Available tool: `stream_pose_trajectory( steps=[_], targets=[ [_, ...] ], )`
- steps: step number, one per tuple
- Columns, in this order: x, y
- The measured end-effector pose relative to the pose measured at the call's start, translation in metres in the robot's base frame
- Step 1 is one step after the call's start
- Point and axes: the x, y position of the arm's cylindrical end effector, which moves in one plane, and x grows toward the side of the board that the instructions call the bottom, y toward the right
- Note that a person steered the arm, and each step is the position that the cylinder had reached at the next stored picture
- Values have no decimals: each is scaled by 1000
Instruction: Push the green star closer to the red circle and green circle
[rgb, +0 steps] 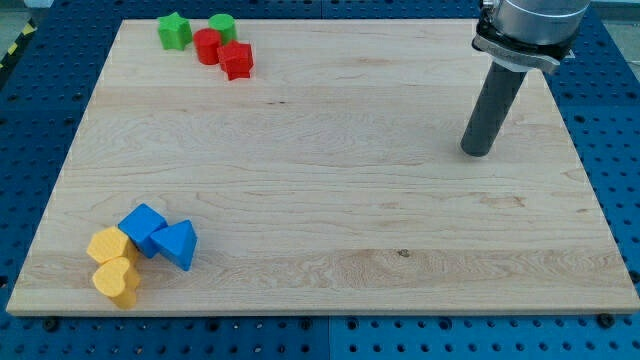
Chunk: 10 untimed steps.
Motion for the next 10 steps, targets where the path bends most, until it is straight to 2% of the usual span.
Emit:
stream_pose_trajectory(
  steps=[3,4,6,7,9,10],
  targets=[
    [0,-14],
    [-1,-38],
    [-4,-132],
    [-28,-163],
    [-93,-158],
    [-93,-158]
  ],
)
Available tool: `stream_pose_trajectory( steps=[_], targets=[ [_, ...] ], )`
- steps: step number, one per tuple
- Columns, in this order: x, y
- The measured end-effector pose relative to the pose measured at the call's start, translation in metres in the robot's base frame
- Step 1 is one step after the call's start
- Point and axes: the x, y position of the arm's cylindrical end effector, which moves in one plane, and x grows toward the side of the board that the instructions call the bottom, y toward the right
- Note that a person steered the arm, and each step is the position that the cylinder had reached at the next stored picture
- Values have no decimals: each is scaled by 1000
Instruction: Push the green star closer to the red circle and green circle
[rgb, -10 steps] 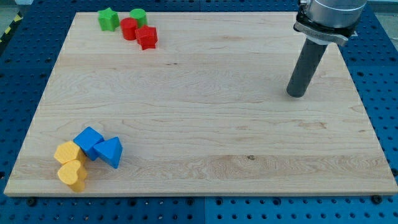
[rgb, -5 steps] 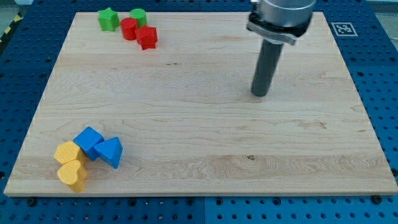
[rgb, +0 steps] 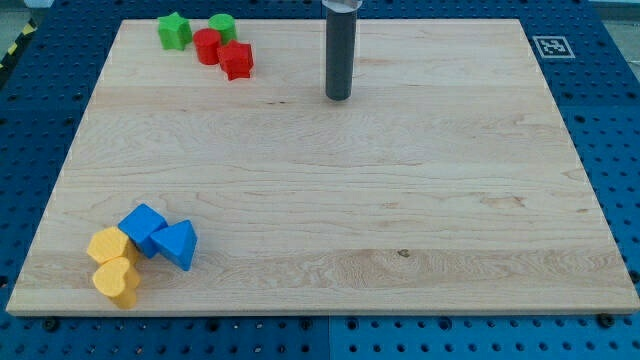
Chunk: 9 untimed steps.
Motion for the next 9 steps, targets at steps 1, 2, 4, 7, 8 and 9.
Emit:
stream_pose_trajectory(
  steps=[1,2,4,7,8,9],
  targets=[
    [0,-1],
    [0,-58],
    [-10,-265],
    [-145,-304],
    [-151,-304],
    [-142,-304]
  ],
)
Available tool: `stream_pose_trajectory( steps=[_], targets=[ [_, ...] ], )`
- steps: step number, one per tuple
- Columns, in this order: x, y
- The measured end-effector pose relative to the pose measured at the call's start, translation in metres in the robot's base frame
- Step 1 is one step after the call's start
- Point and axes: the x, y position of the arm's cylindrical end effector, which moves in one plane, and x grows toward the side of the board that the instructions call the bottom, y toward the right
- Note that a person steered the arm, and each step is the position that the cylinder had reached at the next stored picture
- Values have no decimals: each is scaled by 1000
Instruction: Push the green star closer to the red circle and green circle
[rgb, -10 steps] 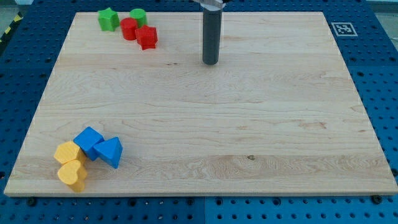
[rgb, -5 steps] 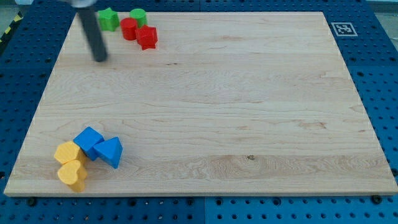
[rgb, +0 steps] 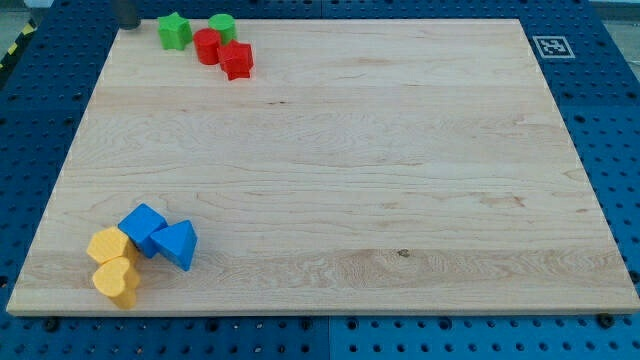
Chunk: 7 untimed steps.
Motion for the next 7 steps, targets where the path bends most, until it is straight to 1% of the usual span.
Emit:
stream_pose_trajectory(
  steps=[2,3,5,7],
  targets=[
    [11,2],
    [14,15],
    [14,58],
    [32,120]
  ],
)
